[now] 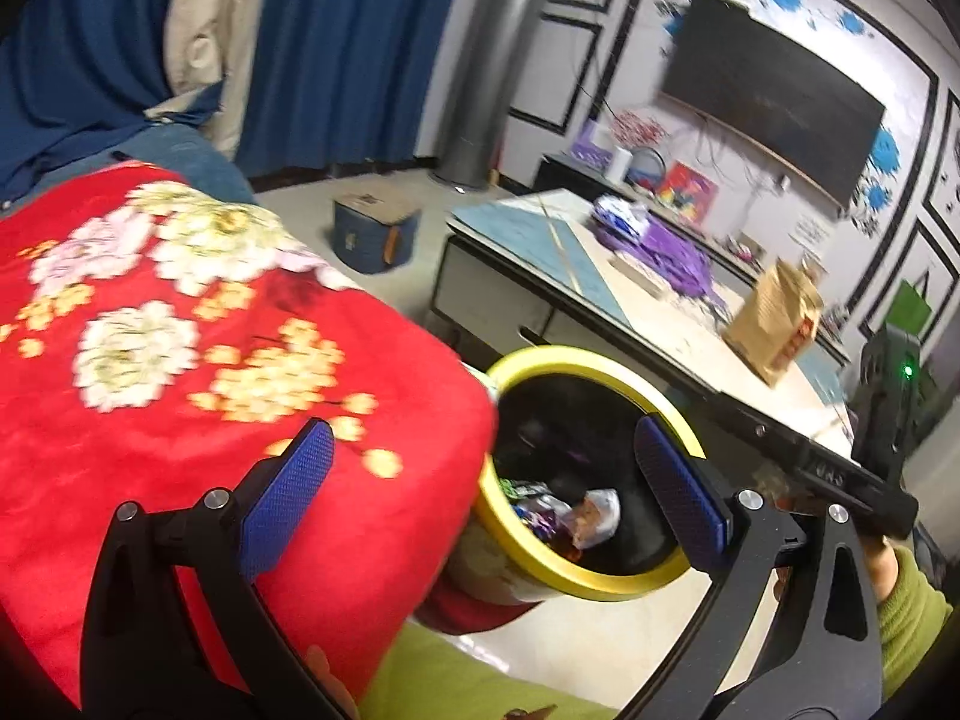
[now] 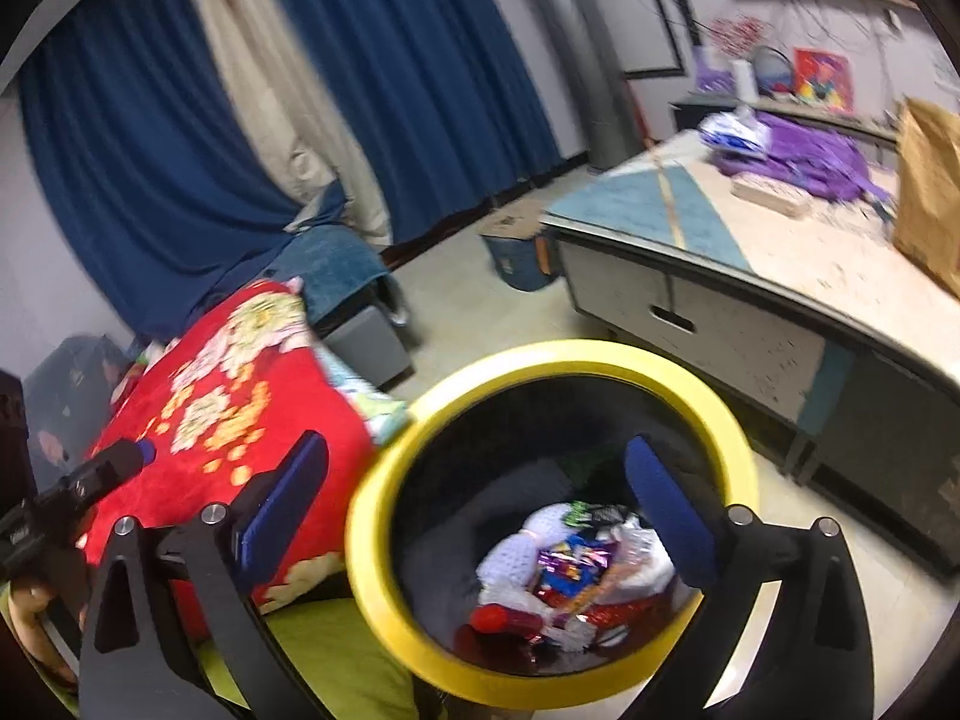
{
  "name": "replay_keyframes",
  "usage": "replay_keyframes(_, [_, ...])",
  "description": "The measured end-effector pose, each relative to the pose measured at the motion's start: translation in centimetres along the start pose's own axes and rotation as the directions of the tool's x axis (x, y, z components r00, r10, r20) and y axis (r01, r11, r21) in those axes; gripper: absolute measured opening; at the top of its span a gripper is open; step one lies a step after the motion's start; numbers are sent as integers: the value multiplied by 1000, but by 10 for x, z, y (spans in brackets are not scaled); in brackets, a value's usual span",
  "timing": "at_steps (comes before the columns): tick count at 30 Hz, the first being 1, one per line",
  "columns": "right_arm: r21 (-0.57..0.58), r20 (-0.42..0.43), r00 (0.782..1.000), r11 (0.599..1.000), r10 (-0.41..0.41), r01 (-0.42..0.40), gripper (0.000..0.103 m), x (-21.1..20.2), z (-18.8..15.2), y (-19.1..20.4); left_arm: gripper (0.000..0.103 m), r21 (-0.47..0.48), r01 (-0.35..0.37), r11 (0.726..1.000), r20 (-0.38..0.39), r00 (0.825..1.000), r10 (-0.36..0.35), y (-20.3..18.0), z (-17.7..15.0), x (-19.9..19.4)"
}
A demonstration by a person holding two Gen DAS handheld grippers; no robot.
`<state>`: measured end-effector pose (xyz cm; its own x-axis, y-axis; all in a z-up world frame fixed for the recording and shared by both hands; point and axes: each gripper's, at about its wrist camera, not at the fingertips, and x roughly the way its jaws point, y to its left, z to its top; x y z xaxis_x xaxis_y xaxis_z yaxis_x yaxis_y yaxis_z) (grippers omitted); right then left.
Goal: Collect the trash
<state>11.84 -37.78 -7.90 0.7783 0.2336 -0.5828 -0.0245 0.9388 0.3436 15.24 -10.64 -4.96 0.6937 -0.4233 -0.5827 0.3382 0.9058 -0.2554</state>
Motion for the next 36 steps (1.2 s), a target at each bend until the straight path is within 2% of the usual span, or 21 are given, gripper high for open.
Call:
replay_keyframes(6, [-142, -25, 998, 988, 51, -54, 97, 0, 2, 61, 92, -33, -98, 995, 73, 992, 100, 23, -1, -40])
replay_keyframes(10, [-186, -10, 997, 979, 79, -79, 97, -4, -4, 95, 92, -67, -150, 986, 110, 981, 157, 38, -3, -63])
replay_keyframes(15, [-244, 74, 990, 965, 116, -95, 97, -17, -14, 132, 92, -59, -227, 972, 153, 960, 233, 49, -13, -95])
replay_keyframes(17, [-281, 130, 982, 955, 136, -95, 97, -25, -17, 143, 92, -47, -259, 965, 187, 947, 263, 51, -19, -109])
replay_keyframes(22, [-339, 280, 941, 937, 189, -88, 97, -49, -28, 160, 92, -41, -317, 947, 257, 913, 317, 50, -37, -135])
replay_keyframes(24, [-340, 338, 923, 938, 183, -62, 97, -56, -36, 162, 92, -42, -333, 942, 277, 902, 331, 49, -44, -141])
replay_keyframes(27, [-356, 396, 907, 934, 144, 7, 97, -60, -46, 169, 92, -37, -351, 936, 304, 888, 345, 47, -52, -149])
replay_keyframes(30, [-373, 426, 896, 927, 128, 44, 97, -59, -55, 171, 92, -61, -346, 936, 328, 879, 346, 50, -54, -154])
replay_keyframes(33, [-386, 435, 889, 922, 141, 42, 97, -57, -61, 173, 92, -84, -353, 932, 352, 864, 360, 54, -56, -158])
replay_keyframes(36, [-412, 431, 890, 910, 148, 48, 97, -51, -70, 177, 92, -95, -350, 932, 368, 858, 359, 57, -59, -159])
